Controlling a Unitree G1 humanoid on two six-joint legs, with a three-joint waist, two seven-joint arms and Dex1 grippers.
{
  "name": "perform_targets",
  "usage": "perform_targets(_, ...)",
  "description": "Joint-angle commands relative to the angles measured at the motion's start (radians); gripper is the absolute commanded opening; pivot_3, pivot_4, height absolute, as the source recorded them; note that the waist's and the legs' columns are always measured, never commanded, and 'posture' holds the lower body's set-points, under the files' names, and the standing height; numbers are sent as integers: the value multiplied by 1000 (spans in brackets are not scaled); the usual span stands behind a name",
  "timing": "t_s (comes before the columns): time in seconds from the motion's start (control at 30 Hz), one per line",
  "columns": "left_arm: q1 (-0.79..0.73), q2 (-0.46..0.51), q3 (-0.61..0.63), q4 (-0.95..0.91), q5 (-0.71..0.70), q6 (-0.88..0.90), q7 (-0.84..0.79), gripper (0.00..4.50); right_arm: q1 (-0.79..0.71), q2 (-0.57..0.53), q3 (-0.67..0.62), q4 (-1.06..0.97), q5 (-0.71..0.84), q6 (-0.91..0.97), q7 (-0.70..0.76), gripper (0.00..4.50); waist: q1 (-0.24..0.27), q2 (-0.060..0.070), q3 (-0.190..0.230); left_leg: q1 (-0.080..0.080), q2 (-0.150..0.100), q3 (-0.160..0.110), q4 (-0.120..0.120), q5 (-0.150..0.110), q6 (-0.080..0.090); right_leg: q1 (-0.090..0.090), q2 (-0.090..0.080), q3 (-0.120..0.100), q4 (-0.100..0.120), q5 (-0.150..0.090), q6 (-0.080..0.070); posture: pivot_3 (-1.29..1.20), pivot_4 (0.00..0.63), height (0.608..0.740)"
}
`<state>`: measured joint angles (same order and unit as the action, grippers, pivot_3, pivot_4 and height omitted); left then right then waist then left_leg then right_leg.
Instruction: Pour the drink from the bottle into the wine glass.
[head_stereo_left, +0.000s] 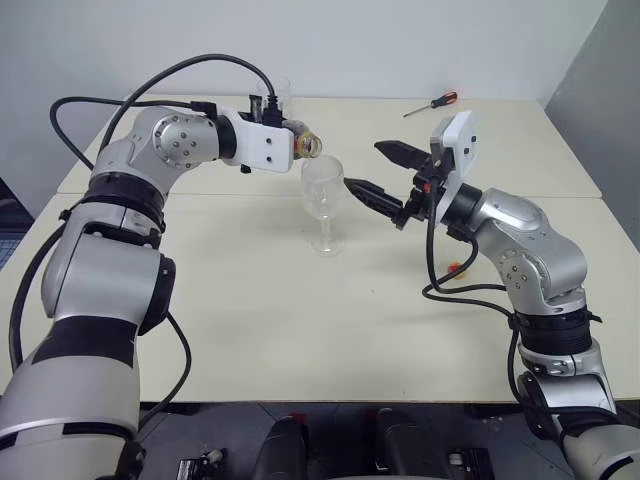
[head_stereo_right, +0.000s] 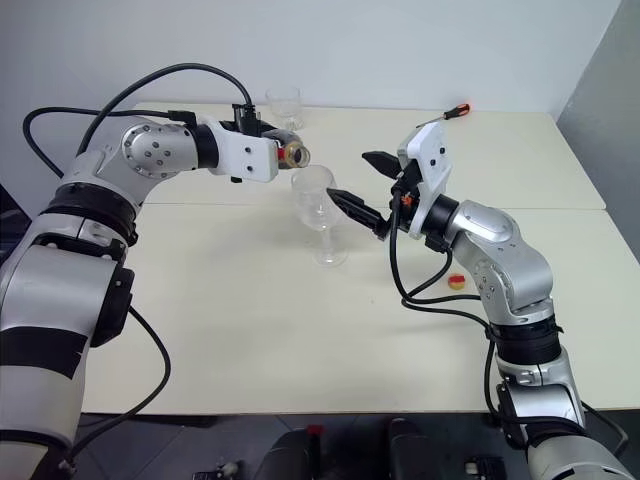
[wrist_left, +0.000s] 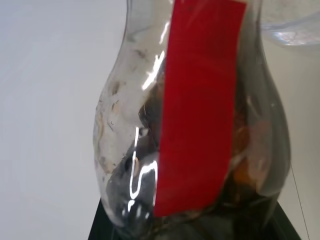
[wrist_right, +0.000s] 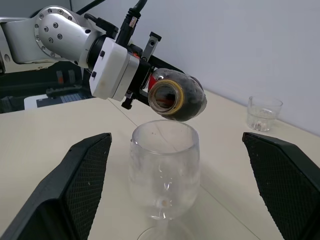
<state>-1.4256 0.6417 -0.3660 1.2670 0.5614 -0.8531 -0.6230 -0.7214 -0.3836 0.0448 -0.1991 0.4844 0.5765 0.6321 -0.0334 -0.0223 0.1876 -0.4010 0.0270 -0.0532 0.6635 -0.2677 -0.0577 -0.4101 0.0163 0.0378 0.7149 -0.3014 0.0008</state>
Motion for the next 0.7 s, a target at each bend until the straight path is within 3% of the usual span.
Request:
perform_targets(0.03, -64, 27, -3, -13, 11, -13, 43, 1139, -27, 4, -16, -16, -1, -24, 5, 4500, 0, 0, 0, 0, 0, 0, 0, 0, 0, 0, 0, 0, 0, 0, 0, 0, 150, 740)
perform_targets(0.7, -110, 34, -66, 4, 100, -32, 150, 1139, -15, 13, -17, -40, 8, -15, -2, 4500, 0, 0, 0, 0, 0, 0, 0, 0, 0, 0, 0, 0, 0, 0, 0, 0, 150, 740)
